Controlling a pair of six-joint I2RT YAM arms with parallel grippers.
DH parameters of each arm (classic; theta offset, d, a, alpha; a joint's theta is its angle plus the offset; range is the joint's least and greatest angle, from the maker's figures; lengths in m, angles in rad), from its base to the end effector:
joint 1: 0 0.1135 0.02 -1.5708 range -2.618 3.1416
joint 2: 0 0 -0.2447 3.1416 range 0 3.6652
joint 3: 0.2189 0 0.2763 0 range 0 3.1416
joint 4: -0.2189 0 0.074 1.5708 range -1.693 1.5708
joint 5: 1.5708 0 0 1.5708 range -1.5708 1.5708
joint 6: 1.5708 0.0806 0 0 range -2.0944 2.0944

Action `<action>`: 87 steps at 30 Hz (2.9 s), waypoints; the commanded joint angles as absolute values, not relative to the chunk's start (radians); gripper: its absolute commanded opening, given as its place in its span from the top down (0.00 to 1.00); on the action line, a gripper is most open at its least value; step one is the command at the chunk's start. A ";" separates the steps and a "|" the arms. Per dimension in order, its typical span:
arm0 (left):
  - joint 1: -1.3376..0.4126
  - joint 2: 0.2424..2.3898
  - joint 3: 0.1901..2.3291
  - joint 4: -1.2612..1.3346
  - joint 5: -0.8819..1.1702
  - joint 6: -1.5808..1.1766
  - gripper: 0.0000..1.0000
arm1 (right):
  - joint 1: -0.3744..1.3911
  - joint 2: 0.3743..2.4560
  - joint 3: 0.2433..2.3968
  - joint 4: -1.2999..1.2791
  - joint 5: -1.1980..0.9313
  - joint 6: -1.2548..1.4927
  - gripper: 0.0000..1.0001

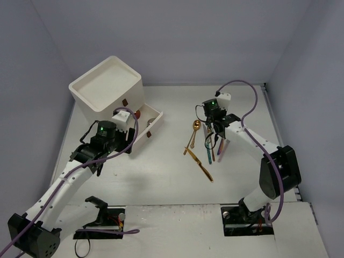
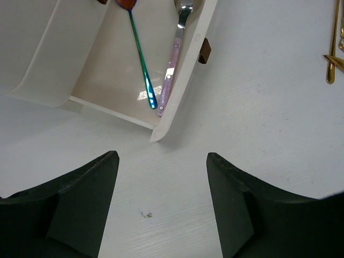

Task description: Sort the eating utensils into containers

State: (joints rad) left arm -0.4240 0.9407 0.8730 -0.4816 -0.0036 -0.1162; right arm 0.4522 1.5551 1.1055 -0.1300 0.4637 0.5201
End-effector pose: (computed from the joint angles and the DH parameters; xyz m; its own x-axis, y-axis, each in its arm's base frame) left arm 0.2561 -0.1153 0.2721 -0.5200 0.1075 -0.8474 0.3507 0.9315 -0.0970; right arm 0.3822 0.1456 0.2150 -0.4544 0.2734 -0.8478 0.1978 0.9589 0.2032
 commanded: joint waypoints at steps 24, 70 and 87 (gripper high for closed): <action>-0.419 0.743 0.851 -0.397 -0.251 -0.137 0.36 | 0.822 1.998 1.700 0.172 0.232 0.911 1.00; -0.419 0.786 0.868 -0.423 -0.217 -0.138 0.36 | 0.638 1.876 1.232 -0.106 0.382 0.750 0.65; -0.419 0.784 0.870 -0.426 -0.210 -0.138 0.36 | 0.626 1.914 1.216 -0.105 0.406 0.795 0.68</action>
